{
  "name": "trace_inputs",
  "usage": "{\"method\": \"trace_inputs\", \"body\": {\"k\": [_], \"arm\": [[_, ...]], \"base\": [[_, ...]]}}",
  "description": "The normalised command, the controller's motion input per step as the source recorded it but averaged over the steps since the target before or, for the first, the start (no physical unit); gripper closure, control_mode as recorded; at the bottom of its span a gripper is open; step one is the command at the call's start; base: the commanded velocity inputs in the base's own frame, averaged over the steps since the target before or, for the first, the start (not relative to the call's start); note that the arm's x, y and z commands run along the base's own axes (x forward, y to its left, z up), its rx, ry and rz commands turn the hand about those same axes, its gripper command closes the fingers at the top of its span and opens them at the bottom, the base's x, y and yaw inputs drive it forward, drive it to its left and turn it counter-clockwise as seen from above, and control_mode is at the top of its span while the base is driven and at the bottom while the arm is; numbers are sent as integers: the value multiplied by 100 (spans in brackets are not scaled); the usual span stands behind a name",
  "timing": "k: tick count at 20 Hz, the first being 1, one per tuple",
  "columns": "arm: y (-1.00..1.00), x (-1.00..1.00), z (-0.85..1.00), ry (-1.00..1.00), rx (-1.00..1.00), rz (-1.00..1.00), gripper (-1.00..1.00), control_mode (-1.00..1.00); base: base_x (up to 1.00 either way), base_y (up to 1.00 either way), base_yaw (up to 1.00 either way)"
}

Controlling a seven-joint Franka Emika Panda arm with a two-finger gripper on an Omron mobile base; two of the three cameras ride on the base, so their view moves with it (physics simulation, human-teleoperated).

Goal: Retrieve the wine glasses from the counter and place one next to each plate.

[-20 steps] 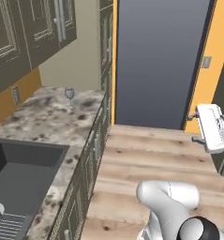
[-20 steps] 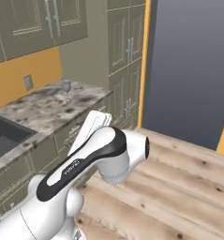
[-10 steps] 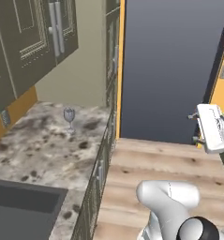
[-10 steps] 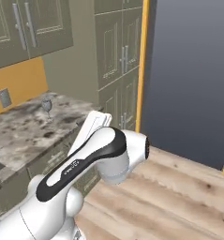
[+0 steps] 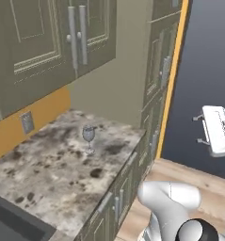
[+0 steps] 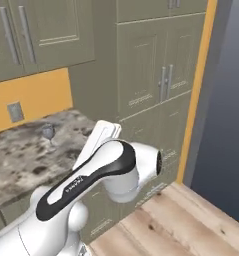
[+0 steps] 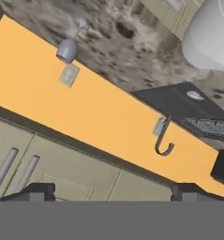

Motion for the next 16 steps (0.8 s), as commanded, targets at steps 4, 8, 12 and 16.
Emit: {"method": "trace_inputs", "body": {"k": [4,8,12,16], "arm": [[0,0,0,0,0,0,-100,100],[0,0,0,0,0,0,-100,100],[0,0,0,0,0,0,-100,100],[0,0,0,0,0,0,-100,100]], "base": [[54,-2,69],[-4,31,82],[-4,19,93],[42,-26,45]]}}
